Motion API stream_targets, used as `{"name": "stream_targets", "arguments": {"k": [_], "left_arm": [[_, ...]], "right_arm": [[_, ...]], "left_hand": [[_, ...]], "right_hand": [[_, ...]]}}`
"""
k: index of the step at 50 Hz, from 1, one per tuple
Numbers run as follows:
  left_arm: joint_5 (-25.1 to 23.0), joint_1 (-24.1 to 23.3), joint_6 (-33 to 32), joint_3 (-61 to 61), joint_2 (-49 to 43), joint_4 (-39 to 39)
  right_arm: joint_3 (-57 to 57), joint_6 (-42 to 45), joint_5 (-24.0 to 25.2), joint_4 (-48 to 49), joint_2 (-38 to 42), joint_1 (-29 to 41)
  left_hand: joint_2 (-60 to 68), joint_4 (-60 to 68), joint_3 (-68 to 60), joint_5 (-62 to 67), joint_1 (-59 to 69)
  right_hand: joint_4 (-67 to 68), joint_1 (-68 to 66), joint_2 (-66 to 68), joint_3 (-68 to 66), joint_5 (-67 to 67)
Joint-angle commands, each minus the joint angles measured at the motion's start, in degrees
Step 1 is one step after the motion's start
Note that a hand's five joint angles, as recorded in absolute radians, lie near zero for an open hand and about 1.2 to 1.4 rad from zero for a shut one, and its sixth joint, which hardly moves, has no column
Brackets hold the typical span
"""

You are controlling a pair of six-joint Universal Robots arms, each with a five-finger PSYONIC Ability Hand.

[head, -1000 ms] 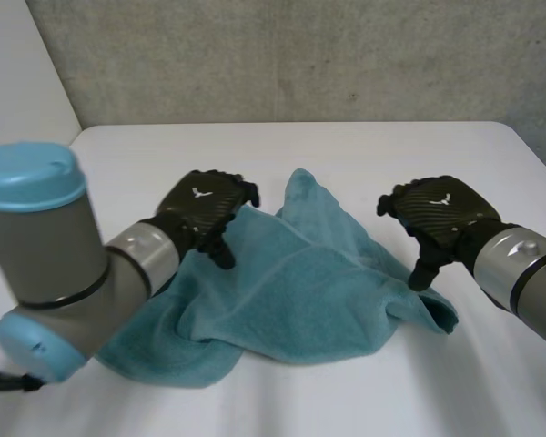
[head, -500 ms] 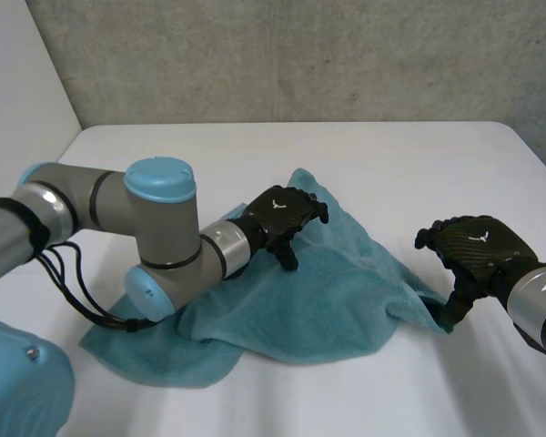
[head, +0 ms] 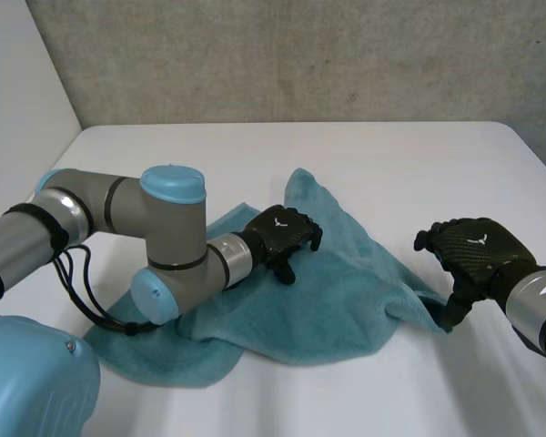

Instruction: Fold the laundry

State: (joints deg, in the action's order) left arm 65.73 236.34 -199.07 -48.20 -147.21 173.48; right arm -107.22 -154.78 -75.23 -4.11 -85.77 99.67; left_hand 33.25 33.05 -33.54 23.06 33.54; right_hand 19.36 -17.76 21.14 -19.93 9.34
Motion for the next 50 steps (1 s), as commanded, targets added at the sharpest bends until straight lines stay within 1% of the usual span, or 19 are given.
{"name": "stream_targets", "arguments": {"k": [1,3,4,6,7,8,10,13,14,15,20,25,26,27,30,35,41,42,50], "left_arm": [[0.02,0.00,-0.09,-0.06,-0.01,0.02],[0.36,-0.17,-0.09,-0.06,-0.01,0.02],[1.41,-0.44,-0.18,-0.14,0.34,0.28],[3.78,-0.79,-0.18,-0.49,0.87,0.72],[5.36,-0.96,-0.26,-0.58,1.13,1.07],[9.12,-1.23,-0.61,-1.02,2.70,2.20],[12.83,-1.23,-1.66,-2.25,5.17,4.23],[16.62,-1.23,-4.03,-6.02,9.38,8.97],[17.58,-1.23,-5.70,-9.25,12.27,12.73],[17.59,-1.23,-7.19,-12.68,15.52,16.24],[17.68,-1.23,-9.05,-19.99,22.04,21.11],[18.21,-0.44,-9.32,-29.04,30.13,19.97],[18.21,-0.44,-9.32,-30.54,31.53,19.71],[18.38,-0.26,-9.40,-34.03,34.42,19.18],[18.30,0.35,-9.49,-39.24,38.65,19.09],[17.95,1.49,-9.41,-50.21,48.74,19.62],[17.95,2.55,-9.14,-57.70,55.44,19.62],[17.86,2.46,-9.14,-59.02,56.41,19.71],[18.03,2.64,-8.61,-62.89,57.47,19.62]], "right_arm": [[-0.18,0.00,0.00,-0.02,0.07,0.09],[-0.18,0.00,0.00,-0.02,-0.01,0.09],[-0.27,0.00,0.00,-0.02,-0.01,0.09],[-0.27,0.00,0.00,-0.02,-0.01,0.09],[-0.27,0.00,0.00,-0.02,-0.01,0.00],[-0.27,0.00,0.00,-0.02,-0.01,0.00],[-0.18,0.00,0.00,0.07,-0.01,0.00],[0.26,-0.08,0.00,0.25,0.07,0.00],[0.52,-0.08,0.09,0.42,0.07,0.00],[0.78,-0.17,0.17,0.60,0.07,0.00],[2.81,-0.44,2.11,1.30,0.07,-0.44],[8.25,-0.35,9.21,0.60,1.13,-0.97],[9.48,0.00,12.01,0.60,1.65,-0.88],[10.18,0.18,13.26,0.60,2.09,-0.88],[14.21,2.63,17.21,0.51,4.10,-0.88],[19.23,6.76,20.12,0.33,8.76,-0.27],[28.37,15.19,22.58,-5.54,15.53,7.72],[30.47,18.95,22.93,-7.64,17.80,9.13],[35.41,36.19,23.47,-17.93,26.34,16.15]], "left_hand": [[6.04,6.25,-5.76,6.24,5.76],[15.26,15.46,-14.97,15.45,14.97],[29.63,29.84,-29.35,29.83,29.35],[45.68,45.88,-45.39,45.87,45.39],[46.74,46.94,-46.45,46.93,46.45],[46.75,46.95,-46.46,46.94,46.46],[46.75,46.95,-46.46,46.94,46.46],[46.75,46.95,-46.46,46.94,46.46],[46.75,46.95,-46.46,46.94,46.46],[46.75,46.95,-46.46,46.94,46.46],[46.75,46.95,-46.46,46.94,46.46],[46.75,46.95,-46.46,46.94,46.46],[46.75,46.95,-46.46,46.94,46.46],[46.75,46.95,-46.46,46.94,46.46],[46.75,46.95,-46.46,46.94,46.46],[46.75,46.95,-46.46,46.94,46.46],[46.75,46.95,-46.46,46.94,46.46],[46.75,46.95,-46.46,46.94,46.46],[46.75,46.95,-46.46,46.94,46.46]], "right_hand": [[0.64,-2.25,-1.13,-0.08,0.67],[0.64,-2.25,-1.13,-0.08,0.67],[0.64,-2.25,-1.13,-0.08,0.67],[0.64,-2.25,-1.13,-0.08,0.67],[0.64,-2.25,-1.13,-0.08,0.67],[0.64,-2.25,-1.13,-0.08,0.67],[0.64,-2.25,-1.13,-0.08,0.67],[0.48,-2.08,-1.30,0.09,0.50],[0.31,-1.92,-1.47,0.26,0.33],[0.31,-1.91,-1.47,0.26,0.33],[-0.03,-1.58,-1.80,0.60,0.00],[-3.05,1.44,-4.83,3.62,-3.03],[-4.39,2.78,-6.16,4.96,-4.36],[-5.07,3.46,-6.84,5.64,-5.04],[-8.08,6.48,-9.86,8.65,-8.06],[-9.36,7.76,-11.14,9.93,-9.34],[-8.61,7.00,-10.39,9.18,-8.58],[-8.27,6.67,-10.05,8.84,-8.25],[-7.09,5.49,-8.87,7.66,-7.07]]}}
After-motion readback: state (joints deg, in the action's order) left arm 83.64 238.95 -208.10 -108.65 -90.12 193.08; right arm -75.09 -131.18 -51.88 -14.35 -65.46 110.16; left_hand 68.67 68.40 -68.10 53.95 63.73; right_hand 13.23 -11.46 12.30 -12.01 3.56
